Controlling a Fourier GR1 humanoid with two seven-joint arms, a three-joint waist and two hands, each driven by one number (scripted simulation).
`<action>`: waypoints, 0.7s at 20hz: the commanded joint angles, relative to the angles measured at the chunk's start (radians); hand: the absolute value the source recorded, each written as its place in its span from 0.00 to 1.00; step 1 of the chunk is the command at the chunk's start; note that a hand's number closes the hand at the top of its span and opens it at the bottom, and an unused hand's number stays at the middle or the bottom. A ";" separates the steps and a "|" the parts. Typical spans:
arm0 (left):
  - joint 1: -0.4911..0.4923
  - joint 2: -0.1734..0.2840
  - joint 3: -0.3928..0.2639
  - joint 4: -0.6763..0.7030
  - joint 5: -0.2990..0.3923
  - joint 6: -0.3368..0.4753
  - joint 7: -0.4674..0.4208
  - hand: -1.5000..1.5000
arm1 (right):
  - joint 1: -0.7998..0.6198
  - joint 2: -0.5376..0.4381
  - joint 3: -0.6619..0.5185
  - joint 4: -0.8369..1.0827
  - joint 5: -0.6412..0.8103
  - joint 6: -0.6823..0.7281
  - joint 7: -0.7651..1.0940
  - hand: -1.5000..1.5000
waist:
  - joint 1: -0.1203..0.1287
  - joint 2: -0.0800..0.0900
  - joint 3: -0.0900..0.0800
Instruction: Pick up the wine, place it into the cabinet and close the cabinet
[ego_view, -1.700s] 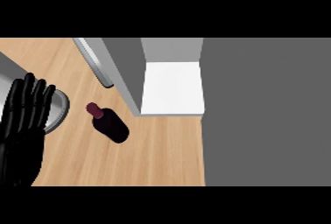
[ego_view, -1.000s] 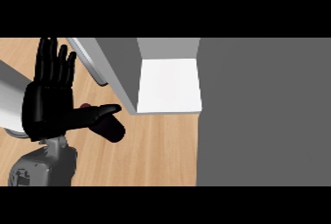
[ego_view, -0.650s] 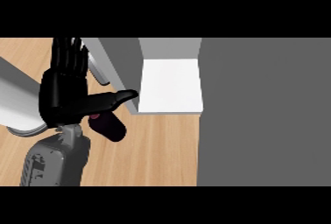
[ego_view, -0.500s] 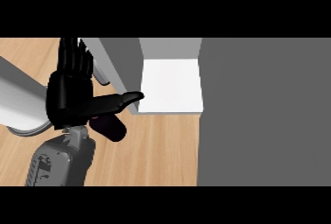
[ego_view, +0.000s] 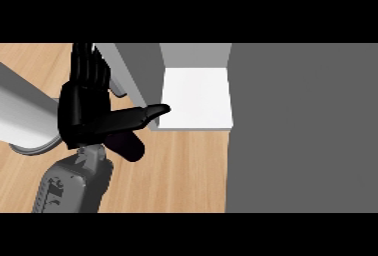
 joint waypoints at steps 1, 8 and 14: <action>-0.015 -0.007 0.007 0.021 -0.026 -0.003 0.002 0.00 | 0.008 0.049 0.059 -0.038 0.066 -0.025 0.023 0.00 | -0.001 0.001 0.000; 0.055 -0.006 -0.022 -0.037 -0.066 0.038 0.049 0.00 | 0.045 0.002 -0.073 -0.082 -0.074 0.045 0.052 0.00 | -0.002 0.001 0.000; 0.188 0.019 -0.040 -0.184 -0.108 0.039 0.103 0.00 | 0.061 0.021 -0.060 -0.056 -0.037 0.057 0.029 0.00 | 0.001 0.000 0.000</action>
